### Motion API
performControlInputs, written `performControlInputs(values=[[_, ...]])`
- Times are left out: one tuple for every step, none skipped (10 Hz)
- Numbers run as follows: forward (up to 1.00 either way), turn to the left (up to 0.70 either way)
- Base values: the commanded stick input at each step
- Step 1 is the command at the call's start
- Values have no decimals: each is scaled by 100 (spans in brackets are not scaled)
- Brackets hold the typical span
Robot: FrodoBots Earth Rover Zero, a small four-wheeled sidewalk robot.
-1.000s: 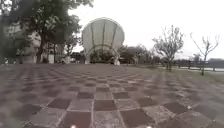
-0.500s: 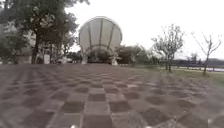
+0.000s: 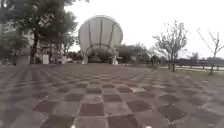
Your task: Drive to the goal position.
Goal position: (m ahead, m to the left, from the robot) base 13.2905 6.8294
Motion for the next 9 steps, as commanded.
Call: performControlInputs(values=[[85, 0], [85, 0], [85, 0], [85, 0], [85, 0], [85, 0], [85, 0], [85, 0], [85, 0]])
